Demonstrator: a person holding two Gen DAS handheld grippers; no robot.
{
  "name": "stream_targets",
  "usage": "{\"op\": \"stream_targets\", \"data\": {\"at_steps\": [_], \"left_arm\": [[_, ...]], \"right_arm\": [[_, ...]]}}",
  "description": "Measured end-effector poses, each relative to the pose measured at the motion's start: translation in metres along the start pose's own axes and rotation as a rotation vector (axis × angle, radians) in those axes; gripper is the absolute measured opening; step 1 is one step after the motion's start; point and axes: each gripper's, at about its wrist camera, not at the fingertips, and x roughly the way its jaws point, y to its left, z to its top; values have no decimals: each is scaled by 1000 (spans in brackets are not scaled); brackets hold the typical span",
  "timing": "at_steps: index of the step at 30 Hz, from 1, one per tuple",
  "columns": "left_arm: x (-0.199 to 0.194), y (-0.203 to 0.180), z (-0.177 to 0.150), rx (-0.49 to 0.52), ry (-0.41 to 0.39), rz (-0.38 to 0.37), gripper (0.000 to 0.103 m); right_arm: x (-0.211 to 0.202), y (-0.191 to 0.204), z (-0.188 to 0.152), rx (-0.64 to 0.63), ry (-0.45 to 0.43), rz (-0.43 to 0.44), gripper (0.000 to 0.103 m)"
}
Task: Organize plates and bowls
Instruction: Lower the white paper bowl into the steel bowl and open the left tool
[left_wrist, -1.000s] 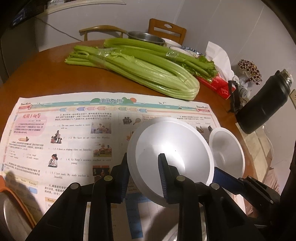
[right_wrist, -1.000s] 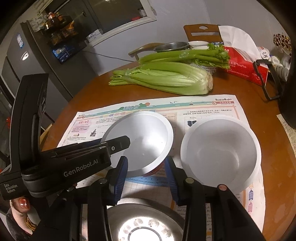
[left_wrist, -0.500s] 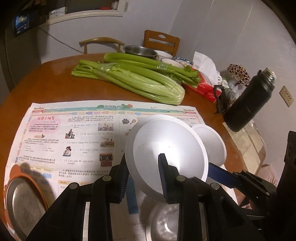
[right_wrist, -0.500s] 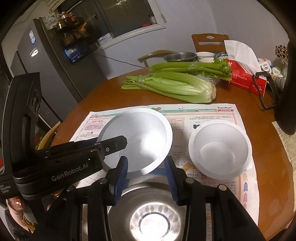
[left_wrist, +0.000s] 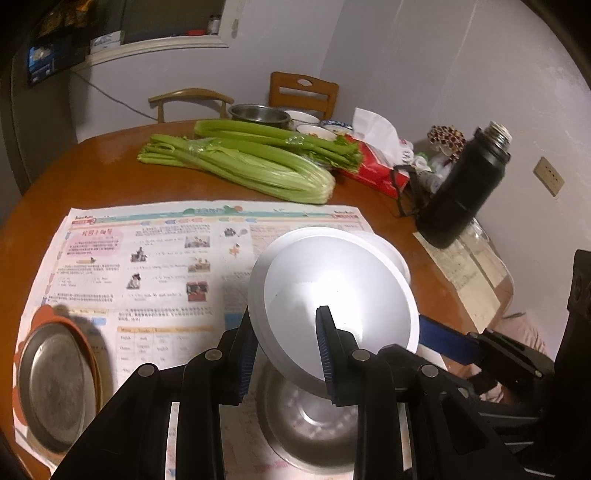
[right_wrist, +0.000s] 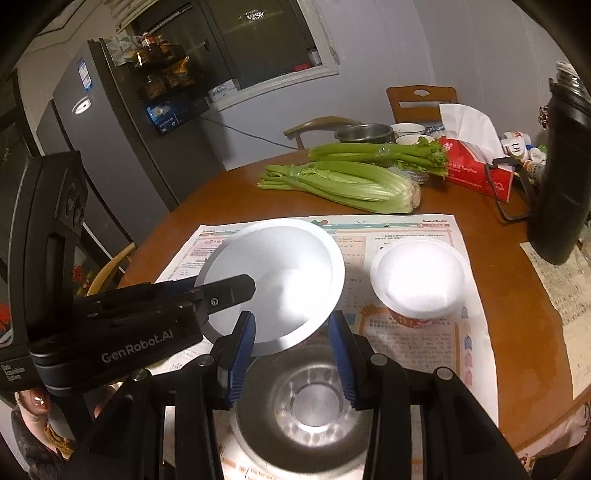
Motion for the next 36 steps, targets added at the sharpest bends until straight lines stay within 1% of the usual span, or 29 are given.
{"op": "stream_targets", "data": {"at_steps": [3,7,12,19,25,28,36], "left_arm": [[1,-8,-10,15,16,-7,31],[6,-15,-23,28,37,-7,31],[13,-18,-35,35,62,11,31],[25,-16,-51,42,100,22,31],[33,-17,-59,47,123,40,31],[33,-18,-59,55,121,50,31],[40,-16,-65,49,137,55,31]], "right_arm": [[-11,-2,-8,1,-11,-1,42],[-17,-6,-20,2,1,-11,42],[-13,-9,-36,-8,30,-31,42],[-10,-13,-49,1,57,-9,42],[-2,-15,-60,0,85,-9,42],[1,-17,-63,8,95,-15,42],[7,-21,-66,12,114,-14,42]]}}
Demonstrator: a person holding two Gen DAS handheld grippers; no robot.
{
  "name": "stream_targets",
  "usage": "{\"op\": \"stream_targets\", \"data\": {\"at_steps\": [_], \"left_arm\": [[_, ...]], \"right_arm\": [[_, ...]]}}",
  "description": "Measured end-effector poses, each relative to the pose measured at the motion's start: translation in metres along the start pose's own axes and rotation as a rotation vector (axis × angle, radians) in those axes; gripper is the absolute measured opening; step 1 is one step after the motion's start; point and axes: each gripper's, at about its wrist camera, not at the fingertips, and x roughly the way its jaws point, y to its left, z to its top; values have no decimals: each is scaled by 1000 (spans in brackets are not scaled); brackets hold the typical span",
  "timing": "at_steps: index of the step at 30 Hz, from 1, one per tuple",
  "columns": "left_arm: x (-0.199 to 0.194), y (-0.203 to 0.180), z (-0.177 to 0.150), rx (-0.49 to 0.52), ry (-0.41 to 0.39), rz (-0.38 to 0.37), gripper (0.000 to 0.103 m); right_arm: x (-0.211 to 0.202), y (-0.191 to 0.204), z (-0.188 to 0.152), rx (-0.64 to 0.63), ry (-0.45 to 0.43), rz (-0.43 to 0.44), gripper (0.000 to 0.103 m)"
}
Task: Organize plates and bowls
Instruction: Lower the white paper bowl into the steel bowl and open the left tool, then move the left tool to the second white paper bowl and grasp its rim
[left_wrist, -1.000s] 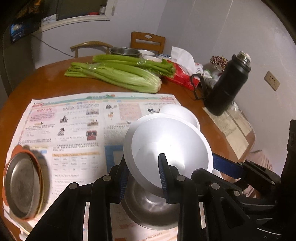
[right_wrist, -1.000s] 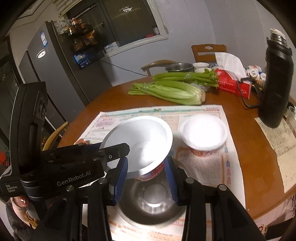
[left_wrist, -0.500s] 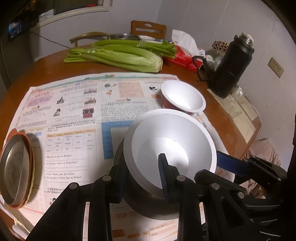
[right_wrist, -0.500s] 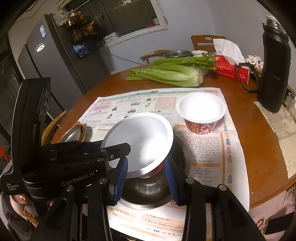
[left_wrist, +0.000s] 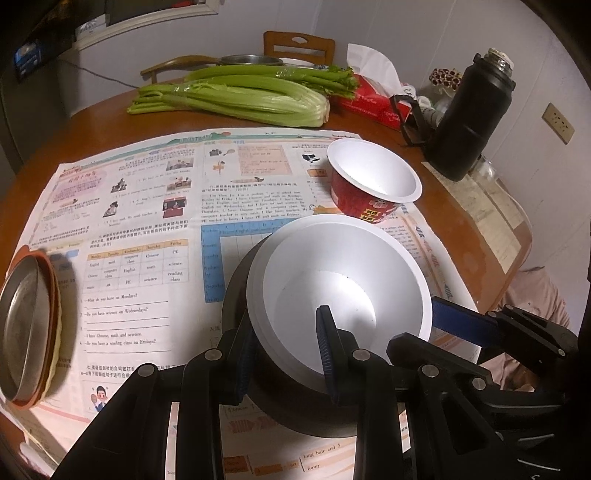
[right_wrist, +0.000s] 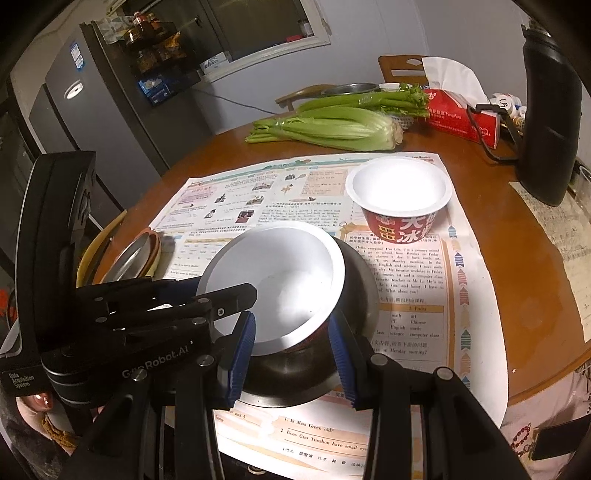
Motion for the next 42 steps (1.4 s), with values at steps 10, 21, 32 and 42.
{"op": "stream_targets", "data": {"at_steps": [10,21,32,42], "left_arm": [[7,0,-1,-3,12,19,33],[1,4,1,-25,12,-7,34],[-20,14,11,-61,-29,-44,43],[-42,16,20,-69,-100,-44,47]], "right_arm": [[7,-3,0,9,11,-15,42],[0,-5,1,4,-14,-32,42],[-16,-8,5,8,-64,-26,42],[-32,-13,9,15,-126,-44,54]]}}
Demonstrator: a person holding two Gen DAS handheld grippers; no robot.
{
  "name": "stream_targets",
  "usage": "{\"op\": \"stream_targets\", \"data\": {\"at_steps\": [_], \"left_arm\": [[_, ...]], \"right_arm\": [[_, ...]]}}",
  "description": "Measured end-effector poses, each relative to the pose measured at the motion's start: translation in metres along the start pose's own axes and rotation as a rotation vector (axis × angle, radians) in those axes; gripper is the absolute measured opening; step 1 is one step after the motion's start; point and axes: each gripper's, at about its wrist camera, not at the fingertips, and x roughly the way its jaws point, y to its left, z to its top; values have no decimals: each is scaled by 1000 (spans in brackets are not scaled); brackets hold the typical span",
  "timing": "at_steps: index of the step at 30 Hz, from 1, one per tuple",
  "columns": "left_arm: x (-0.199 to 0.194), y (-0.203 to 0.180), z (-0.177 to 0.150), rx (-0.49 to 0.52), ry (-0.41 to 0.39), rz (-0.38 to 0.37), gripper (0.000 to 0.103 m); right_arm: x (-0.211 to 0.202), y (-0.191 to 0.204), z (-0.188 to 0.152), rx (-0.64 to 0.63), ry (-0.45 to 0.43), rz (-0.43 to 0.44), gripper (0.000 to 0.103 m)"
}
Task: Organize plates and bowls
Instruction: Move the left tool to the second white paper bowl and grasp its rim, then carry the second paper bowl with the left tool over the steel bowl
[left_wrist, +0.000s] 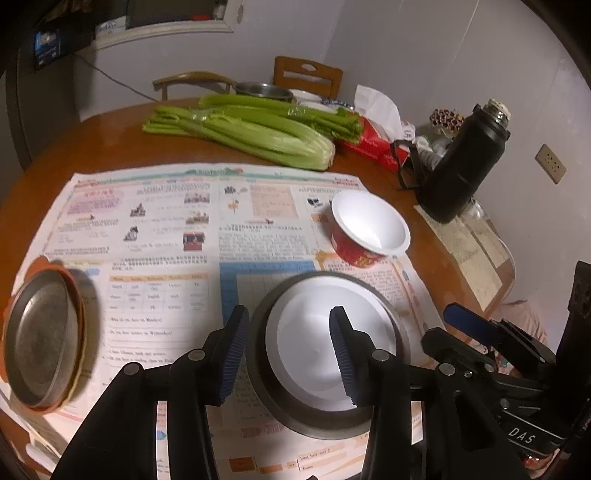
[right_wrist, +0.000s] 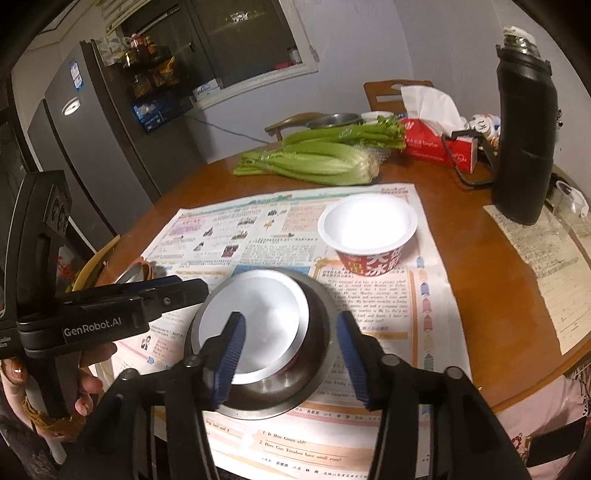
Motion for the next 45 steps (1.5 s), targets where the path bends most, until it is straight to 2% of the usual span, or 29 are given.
{"op": "stream_targets", "data": {"at_steps": [9,16,24,31,45], "left_arm": [[-13,-18,27,53,-54,-26,47],[4,-34,57,93,-58,-54,47],[51,-42,84,122,0,-65,47],[95,-43,99,106,78,-106,47],[135,-53,105,127,137,-110,47]], "right_arm": [[-13,-9,13,-1,-59,-44,55],[-14,-24,33,11,-87,-95,55],[7,-48,53,61,-64,-116,55],[32,-67,66,109,-40,-134,55],[84,-86,69,129,56,-146,55]]}}
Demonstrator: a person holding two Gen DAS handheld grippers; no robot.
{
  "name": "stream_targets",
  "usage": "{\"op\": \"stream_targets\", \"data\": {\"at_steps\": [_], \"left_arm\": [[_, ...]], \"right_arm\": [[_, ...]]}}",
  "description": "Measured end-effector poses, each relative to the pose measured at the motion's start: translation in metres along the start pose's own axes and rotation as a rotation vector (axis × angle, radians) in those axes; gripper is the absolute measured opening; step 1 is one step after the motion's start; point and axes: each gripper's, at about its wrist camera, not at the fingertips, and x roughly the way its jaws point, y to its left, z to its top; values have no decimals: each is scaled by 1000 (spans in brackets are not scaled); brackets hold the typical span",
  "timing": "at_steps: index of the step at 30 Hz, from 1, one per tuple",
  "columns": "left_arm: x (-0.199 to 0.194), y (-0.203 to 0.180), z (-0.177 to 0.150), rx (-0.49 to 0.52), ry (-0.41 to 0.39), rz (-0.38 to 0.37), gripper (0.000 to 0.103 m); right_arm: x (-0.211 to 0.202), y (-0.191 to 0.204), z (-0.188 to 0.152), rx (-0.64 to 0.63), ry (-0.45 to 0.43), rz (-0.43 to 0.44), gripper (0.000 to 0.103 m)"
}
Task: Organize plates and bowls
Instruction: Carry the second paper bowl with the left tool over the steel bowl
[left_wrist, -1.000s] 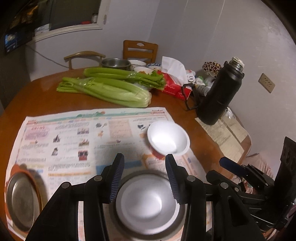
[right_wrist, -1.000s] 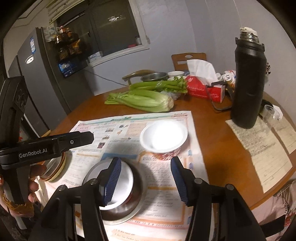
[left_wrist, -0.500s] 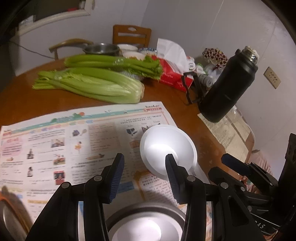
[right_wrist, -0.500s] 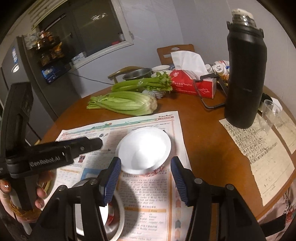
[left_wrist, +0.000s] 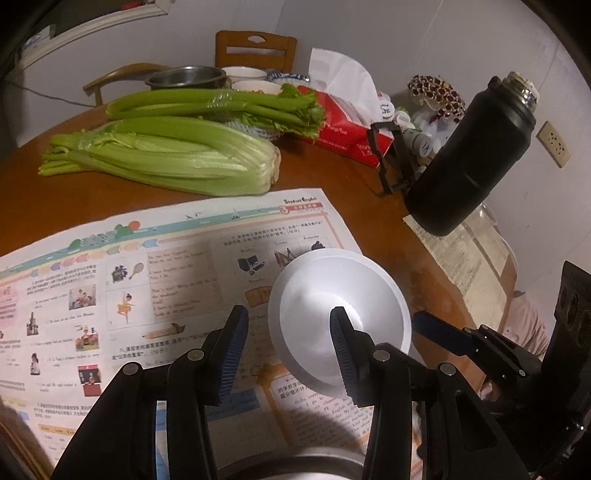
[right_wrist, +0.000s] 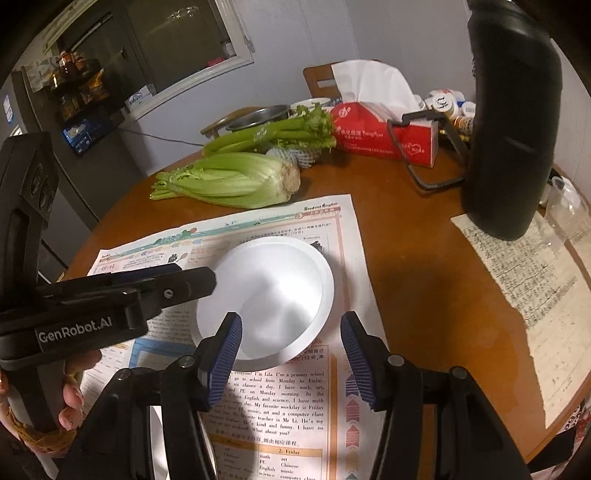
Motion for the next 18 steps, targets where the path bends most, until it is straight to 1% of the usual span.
{"op": "stream_targets", "data": {"at_steps": [8,10,18], "left_arm": [[16,-3,-2,2,44,-35,47],[19,-3,-4,0,55,-47,45],[15,0,-3,-5,40,-42,44]], "right_arm": [[14,3,-4,-4,33,30,55],[16,5,-5,-11,38,39,55],[16,14,-4,-36,29,39,56]]}}
